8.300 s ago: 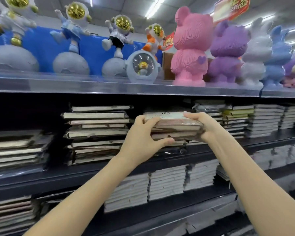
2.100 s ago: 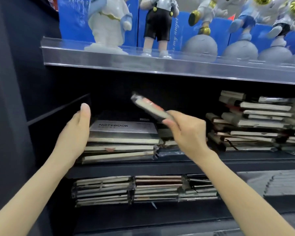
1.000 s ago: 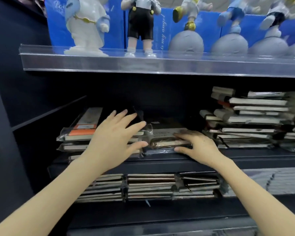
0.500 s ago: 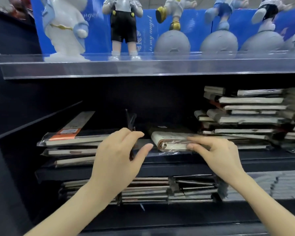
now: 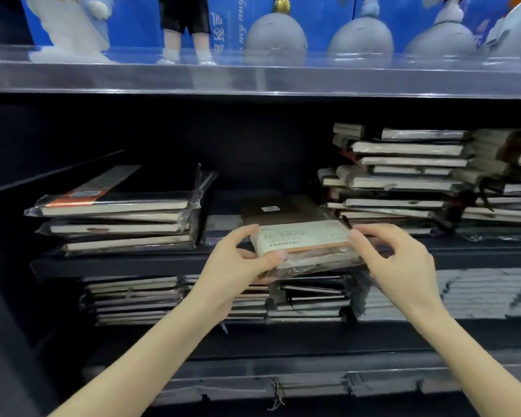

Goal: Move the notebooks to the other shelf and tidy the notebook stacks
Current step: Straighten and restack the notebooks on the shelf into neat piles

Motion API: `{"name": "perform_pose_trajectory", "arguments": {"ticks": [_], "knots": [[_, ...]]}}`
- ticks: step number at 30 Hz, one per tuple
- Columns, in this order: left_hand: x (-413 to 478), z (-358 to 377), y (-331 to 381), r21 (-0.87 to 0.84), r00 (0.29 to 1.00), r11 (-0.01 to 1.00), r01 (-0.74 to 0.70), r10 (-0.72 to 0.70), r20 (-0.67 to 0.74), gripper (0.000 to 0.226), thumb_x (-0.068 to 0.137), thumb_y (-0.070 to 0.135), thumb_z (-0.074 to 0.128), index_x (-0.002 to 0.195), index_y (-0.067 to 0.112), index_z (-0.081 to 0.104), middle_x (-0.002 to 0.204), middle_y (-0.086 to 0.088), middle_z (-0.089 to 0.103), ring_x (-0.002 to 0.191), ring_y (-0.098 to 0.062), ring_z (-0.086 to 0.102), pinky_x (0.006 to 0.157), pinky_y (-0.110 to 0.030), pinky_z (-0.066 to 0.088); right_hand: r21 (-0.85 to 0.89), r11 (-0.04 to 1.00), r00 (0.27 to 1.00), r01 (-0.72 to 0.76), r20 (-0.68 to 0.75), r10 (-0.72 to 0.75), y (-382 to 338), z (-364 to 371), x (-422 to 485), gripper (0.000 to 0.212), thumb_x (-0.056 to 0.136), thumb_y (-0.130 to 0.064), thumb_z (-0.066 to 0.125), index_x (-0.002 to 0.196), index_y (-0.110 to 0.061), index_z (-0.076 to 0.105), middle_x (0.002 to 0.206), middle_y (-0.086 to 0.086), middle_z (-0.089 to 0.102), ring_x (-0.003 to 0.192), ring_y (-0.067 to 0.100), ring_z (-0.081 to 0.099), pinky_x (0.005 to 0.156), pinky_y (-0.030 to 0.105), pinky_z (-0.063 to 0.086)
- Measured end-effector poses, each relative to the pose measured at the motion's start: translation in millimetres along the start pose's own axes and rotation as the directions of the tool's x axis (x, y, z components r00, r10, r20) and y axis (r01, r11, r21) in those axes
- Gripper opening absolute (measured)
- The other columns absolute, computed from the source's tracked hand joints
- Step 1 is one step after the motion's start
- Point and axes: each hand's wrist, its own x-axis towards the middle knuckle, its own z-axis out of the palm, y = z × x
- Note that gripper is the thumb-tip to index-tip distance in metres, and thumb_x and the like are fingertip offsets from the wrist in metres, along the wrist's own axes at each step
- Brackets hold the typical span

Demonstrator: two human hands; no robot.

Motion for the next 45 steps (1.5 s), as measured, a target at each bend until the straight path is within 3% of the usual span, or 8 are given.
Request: {"name": "perform_pose_trajectory", "arguments": {"ticks": [5,12,21,24,29,36,40,45], "knots": [[-12.0,7.6,-9.8,0.051,0.999,0.999,-0.007,0.01,-0.052,0.077,0.076,0.021,0.077,0.141,0.034,0.038,0.087,0.0,0.07,0.086,-0.01,0.066,0.073,-0.018,0.045,0.019,0.956,0.95,-0.291,0.122,0.287,3.6,13.3,-0.8,0.088,0.069,-0.079,0.051,0.137,-0.024,0.044,0.089,0.0,0.062,0.08,0.022,0.066,0.072,0.042,0.055],[-34.1,-6.7,-16.5,0.042,0.999,0.999,-0.001,-0.001,0.053,0.08,0.072,0.014,0.079,0.136,0.036,0.038,0.088,-0.005,0.072,0.083,-0.018,0.069,0.069,-0.02,0.046,0.428,0.624,0.752,-0.654,0.456,0.475,-11.9,11.1,-13.2,0.045,0.084,-0.036,0.068,0.124,-0.015,0.057,0.103,0.008,0.07,0.068,0.017,0.062,0.039,0.023,0.044],[-25.5,-32.2,-15.7,0.408,0.94,0.87,-0.278,0.335,-0.074,0.044,0.082,0.051,0.059,0.119,0.028,0.057,0.091,0.012,0.067,0.083,-0.004,0.064,0.084,-0.029,0.052,0.538,0.717,0.896,-0.443,0.232,0.379,-35.7,-33.4,-37.1,0.029,0.086,-0.005,0.063,0.105,-0.027,0.07,0.082,0.002,0.076,0.065,0.021,0.065,0.054,0.031,0.045],[3.8,-34.8,-17.9,0.568,0.836,0.698,-0.436,0.548,-0.033,0.042,0.09,0.044,0.054,0.124,0.019,0.058,0.119,0.005,0.062,0.109,-0.011,0.058,0.095,-0.027,0.044,0.526,0.791,0.949,-0.313,0.149,0.277,-46.5,-69.2,-42.2,0.04,0.08,-0.001,0.066,0.09,-0.039,0.075,0.088,0.005,0.075,0.079,0.036,0.062,0.074,0.047,0.044],[58.0,-12.9,-17.5,0.851,0.881,0.362,-0.379,0.423,0.213,0.07,0.094,0.059,0.033,0.148,0.015,0.027,0.153,-0.009,0.032,0.143,-0.024,0.023,0.112,-0.036,0.022,0.553,0.77,0.944,-0.32,0.117,0.308,-39.9,-109.2,-42.2,0.033,0.074,-0.001,0.066,0.092,-0.028,0.071,0.082,0.001,0.076,0.062,0.017,0.07,0.05,0.025,0.055],[60.5,4.1,-21.2,0.955,0.898,0.169,-0.244,0.41,0.157,0.082,0.087,0.071,0.026,0.145,0.014,0.033,0.133,-0.005,0.056,0.118,-0.023,0.053,0.084,-0.033,0.044,0.543,0.761,0.932,-0.356,0.149,0.33,-13.7,-125.4,-41.8,0.037,0.079,0.004,0.064,0.097,-0.028,0.069,0.08,0.003,0.076,0.057,0.015,0.069,0.041,0.02,0.051],[37.9,8.4,-20.0,0.963,0.874,0.078,-0.257,0.445,0.197,0.083,0.081,0.075,0.036,0.14,0.016,0.041,0.129,0.0,0.059,0.115,-0.02,0.055,0.088,-0.032,0.042,0.551,0.75,0.929,-0.367,0.171,0.329,-2.3,-128.8,-39.5,0.035,0.079,0.0,0.065,0.095,-0.03,0.072,0.084,0.003,0.076,0.071,0.025,0.068,0.062,0.035,0.05],[-4.0,3.7,-19.9,0.929,0.714,0.073,-0.363,0.663,0.227,0.082,0.073,0.077,0.036,0.117,0.013,0.064,0.093,0.002,0.073,0.086,-0.021,0.068,0.071,-0.029,0.049,0.616,0.703,0.934,-0.356,0.204,0.294,0.4,-127.2,-36.3,0.032,0.081,0.003,0.063,0.094,-0.026,0.07,0.083,0.001,0.076,0.068,0.015,0.072,0.05,0.02,0.054]]}}
